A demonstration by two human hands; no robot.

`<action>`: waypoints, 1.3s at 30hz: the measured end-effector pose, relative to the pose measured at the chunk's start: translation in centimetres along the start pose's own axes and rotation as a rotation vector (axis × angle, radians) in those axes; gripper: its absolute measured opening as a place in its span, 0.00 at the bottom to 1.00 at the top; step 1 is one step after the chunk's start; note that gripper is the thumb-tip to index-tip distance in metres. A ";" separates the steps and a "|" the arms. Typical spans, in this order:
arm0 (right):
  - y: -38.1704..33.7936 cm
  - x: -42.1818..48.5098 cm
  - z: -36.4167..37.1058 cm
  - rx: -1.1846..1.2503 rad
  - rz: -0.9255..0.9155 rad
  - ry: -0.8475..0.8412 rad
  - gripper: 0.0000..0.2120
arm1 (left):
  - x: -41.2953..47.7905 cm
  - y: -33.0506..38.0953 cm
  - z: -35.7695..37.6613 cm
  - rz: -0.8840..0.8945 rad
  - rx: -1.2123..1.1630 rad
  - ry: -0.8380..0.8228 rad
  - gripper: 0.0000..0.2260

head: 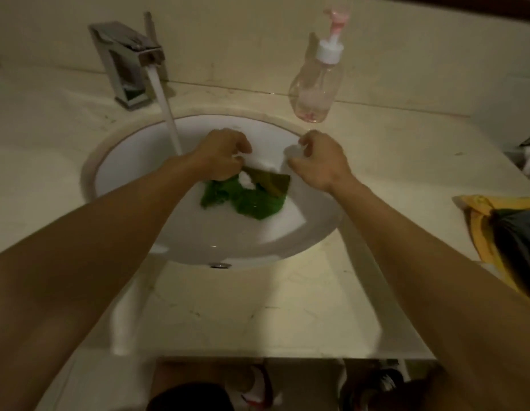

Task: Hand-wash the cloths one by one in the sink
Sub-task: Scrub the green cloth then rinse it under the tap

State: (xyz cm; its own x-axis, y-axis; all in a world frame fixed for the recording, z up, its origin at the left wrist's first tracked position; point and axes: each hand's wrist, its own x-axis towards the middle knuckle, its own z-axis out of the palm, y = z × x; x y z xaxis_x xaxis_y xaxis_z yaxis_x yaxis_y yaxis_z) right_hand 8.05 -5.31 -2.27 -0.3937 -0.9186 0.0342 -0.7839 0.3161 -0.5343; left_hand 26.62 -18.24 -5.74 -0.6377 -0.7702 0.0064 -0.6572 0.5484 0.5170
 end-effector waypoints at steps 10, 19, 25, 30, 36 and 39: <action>-2.8 3.1 12.4 -0.566 -0.204 -0.650 0.40 | 0.9 -7.4 4.2 -0.212 0.507 -0.488 0.27; -3.8 6.9 14.7 -0.338 -0.134 -0.494 0.18 | 2.2 -8.0 3.8 -0.354 0.422 -0.318 0.18; -5.1 7.7 12.5 0.514 0.271 -0.235 0.12 | 2.1 -3.2 1.3 -0.511 -0.618 -0.005 0.12; -8.6 5.6 11.7 0.804 0.255 -0.056 0.12 | 2.8 -1.4 1.3 -0.551 -0.912 0.221 0.14; -8.4 6.0 10.3 0.785 0.230 0.083 0.11 | 1.4 1.5 1.9 -0.518 -1.135 0.267 0.12; -8.5 5.4 10.1 0.815 0.327 0.070 0.13 | 0.9 2.3 1.7 -0.510 -1.047 0.276 0.10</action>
State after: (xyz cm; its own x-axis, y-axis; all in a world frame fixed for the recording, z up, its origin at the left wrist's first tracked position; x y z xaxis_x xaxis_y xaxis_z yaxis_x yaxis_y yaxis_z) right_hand 17.41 -15.34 -6.08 -0.5880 -0.7865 -0.1891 -0.0504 0.2689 -0.9619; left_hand 23.83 -17.15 -5.98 -0.2071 -0.9360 -0.2846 -0.0811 -0.2734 0.9585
